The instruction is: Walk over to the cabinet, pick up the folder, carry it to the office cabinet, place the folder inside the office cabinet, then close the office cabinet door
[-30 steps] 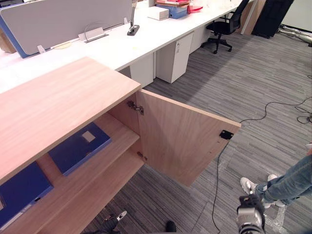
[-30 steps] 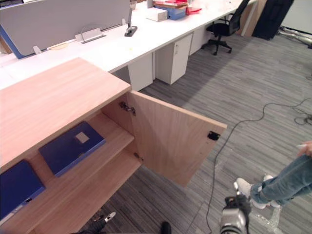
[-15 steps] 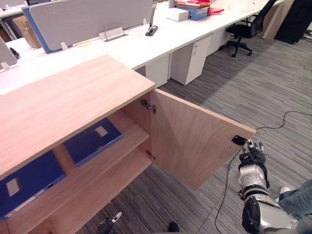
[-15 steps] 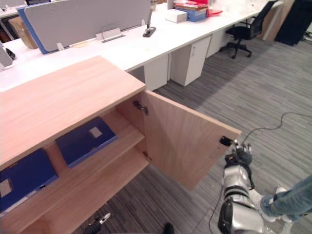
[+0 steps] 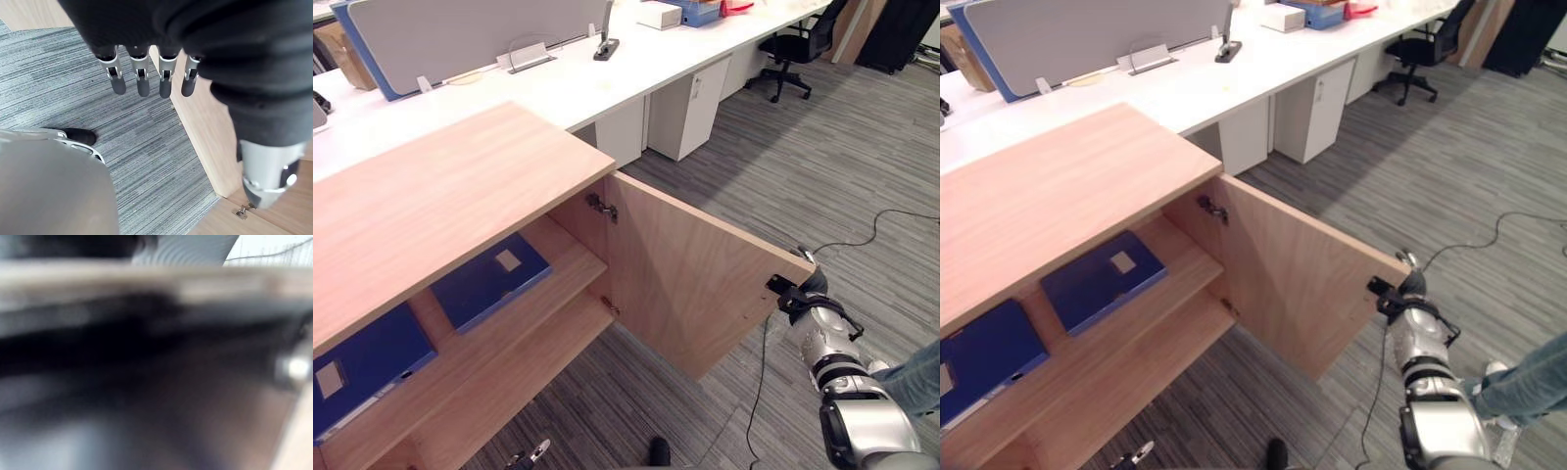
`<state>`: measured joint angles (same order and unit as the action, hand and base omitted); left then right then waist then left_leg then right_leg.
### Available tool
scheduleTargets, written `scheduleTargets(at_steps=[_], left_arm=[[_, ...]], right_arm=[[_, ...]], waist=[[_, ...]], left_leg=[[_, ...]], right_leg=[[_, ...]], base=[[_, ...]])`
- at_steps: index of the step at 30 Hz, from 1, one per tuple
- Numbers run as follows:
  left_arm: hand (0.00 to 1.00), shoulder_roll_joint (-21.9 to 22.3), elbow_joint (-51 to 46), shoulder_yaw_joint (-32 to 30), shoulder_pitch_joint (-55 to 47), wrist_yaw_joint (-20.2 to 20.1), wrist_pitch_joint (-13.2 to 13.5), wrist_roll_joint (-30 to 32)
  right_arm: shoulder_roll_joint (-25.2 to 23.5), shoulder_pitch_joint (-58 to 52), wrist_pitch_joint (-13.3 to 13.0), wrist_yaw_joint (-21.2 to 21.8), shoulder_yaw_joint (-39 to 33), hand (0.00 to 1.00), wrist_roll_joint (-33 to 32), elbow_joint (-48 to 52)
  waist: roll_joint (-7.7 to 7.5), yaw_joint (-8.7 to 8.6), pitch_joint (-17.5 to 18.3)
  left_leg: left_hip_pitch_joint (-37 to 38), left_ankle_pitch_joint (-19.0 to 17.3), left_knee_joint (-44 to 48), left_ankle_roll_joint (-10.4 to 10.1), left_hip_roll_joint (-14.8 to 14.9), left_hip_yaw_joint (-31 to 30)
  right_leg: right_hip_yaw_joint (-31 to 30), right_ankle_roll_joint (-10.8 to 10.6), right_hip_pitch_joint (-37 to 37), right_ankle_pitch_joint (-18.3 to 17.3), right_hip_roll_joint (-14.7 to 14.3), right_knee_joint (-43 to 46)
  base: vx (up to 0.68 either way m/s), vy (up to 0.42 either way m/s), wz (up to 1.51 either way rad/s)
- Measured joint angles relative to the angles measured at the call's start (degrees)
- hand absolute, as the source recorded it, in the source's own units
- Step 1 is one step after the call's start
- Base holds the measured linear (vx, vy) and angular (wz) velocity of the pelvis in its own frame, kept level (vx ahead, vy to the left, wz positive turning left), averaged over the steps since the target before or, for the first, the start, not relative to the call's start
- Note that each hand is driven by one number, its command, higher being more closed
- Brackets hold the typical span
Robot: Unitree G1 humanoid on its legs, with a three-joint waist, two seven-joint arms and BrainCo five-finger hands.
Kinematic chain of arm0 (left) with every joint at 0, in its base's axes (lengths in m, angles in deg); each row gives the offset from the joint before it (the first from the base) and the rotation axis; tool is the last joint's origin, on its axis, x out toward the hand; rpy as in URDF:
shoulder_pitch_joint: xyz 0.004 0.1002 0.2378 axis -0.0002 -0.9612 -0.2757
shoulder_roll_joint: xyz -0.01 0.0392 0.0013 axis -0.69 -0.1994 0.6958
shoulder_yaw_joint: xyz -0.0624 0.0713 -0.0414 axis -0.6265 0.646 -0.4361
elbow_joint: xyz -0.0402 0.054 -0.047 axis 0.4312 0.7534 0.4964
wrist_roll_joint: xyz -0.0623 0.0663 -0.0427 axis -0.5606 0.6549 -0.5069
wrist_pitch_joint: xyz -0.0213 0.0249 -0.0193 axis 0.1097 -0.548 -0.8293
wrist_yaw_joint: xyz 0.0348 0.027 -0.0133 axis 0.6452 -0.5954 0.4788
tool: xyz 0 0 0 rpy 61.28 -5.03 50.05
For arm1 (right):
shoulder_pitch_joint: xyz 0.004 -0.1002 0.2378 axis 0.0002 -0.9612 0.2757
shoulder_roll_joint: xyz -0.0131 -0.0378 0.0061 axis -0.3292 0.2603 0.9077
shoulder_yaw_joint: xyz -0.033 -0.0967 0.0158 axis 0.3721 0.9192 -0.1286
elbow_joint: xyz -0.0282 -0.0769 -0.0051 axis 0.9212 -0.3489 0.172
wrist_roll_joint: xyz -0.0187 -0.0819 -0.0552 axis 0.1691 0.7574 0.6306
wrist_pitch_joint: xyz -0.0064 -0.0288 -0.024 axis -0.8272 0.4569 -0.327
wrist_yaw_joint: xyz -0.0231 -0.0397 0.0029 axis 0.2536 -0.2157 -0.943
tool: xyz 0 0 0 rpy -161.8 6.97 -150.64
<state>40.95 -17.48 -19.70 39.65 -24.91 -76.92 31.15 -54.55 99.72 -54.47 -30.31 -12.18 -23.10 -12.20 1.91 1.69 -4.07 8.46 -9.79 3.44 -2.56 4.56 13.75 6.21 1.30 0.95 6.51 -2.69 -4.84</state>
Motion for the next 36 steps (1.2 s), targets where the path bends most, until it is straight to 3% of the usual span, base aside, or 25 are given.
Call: scheduleTargets(at_steps=[3, 8, 10, 12, 18, 22, 25, 29, 33, 36], left_arm=[[0.00, -0.1, -0.1, 0.5, -0.2, -0.5, -0.1, 0.0], [0.00, -0.8, -0.1, 3.2, -0.1, -1.7, -0.2, 0.4], [0.00, -1.4, 0.0, 4.6, -0.1, -2.3, -0.2, 0.6], [0.00, -1.7, 0.0, 5.0, 0.1, -3.0, -0.2, 0.9], [0.00, -1.9, -0.1, 5.0, 1.3, -3.3, -0.4, 2.5], [0.00, -2.0, -0.1, 3.3, 1.3, -3.4, -0.4, 3.3], [0.00, -2.5, -0.1, 3.2, 1.4, -3.4, -0.4, 3.5], [0.00, -2.8, -0.2, 3.1, 1.4, -3.4, -0.4, 3.6], [0.00, -2.8, -0.1, 2.7, 1.3, -3.4, -0.4, 2.9], [0.00, -1.9, -0.1, 1.3, 1.4, -3.3, -0.4, 0.8]], right_arm=[[4.0, 0.0, 0.6, 2.7, 8.5, 0.00, 8.3, 3.6], [11.0, -1.8, 1.9, 7.6, 24.2, 0.00, 16.8, 12.8], [14.7, -3.6, 1.9, 13.6, 31.9, 0.00, 21.6, 19.9], [15.1, -5.2, 1.7, 18.5, 36.6, 0.00, 27.1, 24.1], [6.9, -15.7, 0.9, 26.5, 46.1, 0.00, 42.5, 25.1], [6.9, -21.2, 0.7, 29.0, 46.5, 0.00, 45.6, 26.0], [6.6, -22.5, 0.6, 29.1, 45.6, 0.00, 46.1, 26.1], [4.9, -22.9, 0.6, 28.6, 44.5, 0.00, 47.8, 26.1], [-0.5, -24.7, 0.5, 26.6, 42.7, 0.00, 48.8, 24.7], [-8.9, -24.3, 0.3, 23.1, 36.4, 0.00, 49.9, 11.6]], waist=[[-0.23, -0.50, -0.1], [-0.35, -0.91, -0.2], [-0.49, -1.29, -0.1], [-0.66, -1.18, 0.0], [-0.75, 0.62, 0.0], [-1.40, 0.29, 0.3], [-2.59, 0.27, 0.8], [-2.91, 0.52, 0.9], [-2.96, 0.94, 0.8], [-2.94, 1.38, 0.5]], left_leg=[[-0.1, -0.1, 0.2, -0.2, 0.5, 0.2], [-0.1, -0.6, 0.8, -0.6, 1.1, 1.4], [-0.3, -0.7, 0.9, -0.7, 1.4, 1.5], [-0.5, -0.7, 0.9, -0.7, 1.5, 1.5], [-1.5, -0.6, 0.9, -0.7, 1.2, 1.2], [-1.4, -0.6, 0.8, -0.7, 0.6, 1.2], [-1.4, -0.5, 0.8, -0.5, 0.2, 1.2], [-1.5, -0.2, 0.7, 0.0, -0.4, 1.0], [-2.2, 0.2, 0.6, 0.4, -0.7, -0.3], [-3.0, 0.6, 0.5, 0.7, -0.9, -2.2]], right_leg=[[-0.2, 0.0, 0.1, 0.0, -0.4, 0.0], [-1.4, 0.1, 0.2, 0.1, -1.2, 0.0], [-1.6, 0.2, 0.4, 0.1, -1.5, -0.1], [-1.6, 0.2, 0.6, 0.1, -1.6, -0.2], [-1.5, 0.3, 1.6, 0.0, -1.4, 0.0], [-1.6, 0.3, 1.6, 0.0, -0.8, 0.0], [-1.6, 0.1, 1.6, 0.1, -0.4, -0.1], [-1.6, -0.1, 1.6, 0.3, 0.1, -0.3], [-0.5, -0.2, 1.8, 0.4, 0.6, -0.3], [1.2, -0.2, 2.0, 0.4, 1.2, -0.3]], base=[[-0.01, -0.016, -0.03], [-0.02, -0.021, -0.13], [-0.02, -0.026, -0.05], [0.00, 0.000, 0.00], [0.00, 0.006, 0.02], [0.01, 0.065, -0.01], [-0.03, 0.041, 0.00], [-0.08, 0.042, 0.04], [-0.07, 0.009, 0.14], [-0.05, 0.000, 0.32]])
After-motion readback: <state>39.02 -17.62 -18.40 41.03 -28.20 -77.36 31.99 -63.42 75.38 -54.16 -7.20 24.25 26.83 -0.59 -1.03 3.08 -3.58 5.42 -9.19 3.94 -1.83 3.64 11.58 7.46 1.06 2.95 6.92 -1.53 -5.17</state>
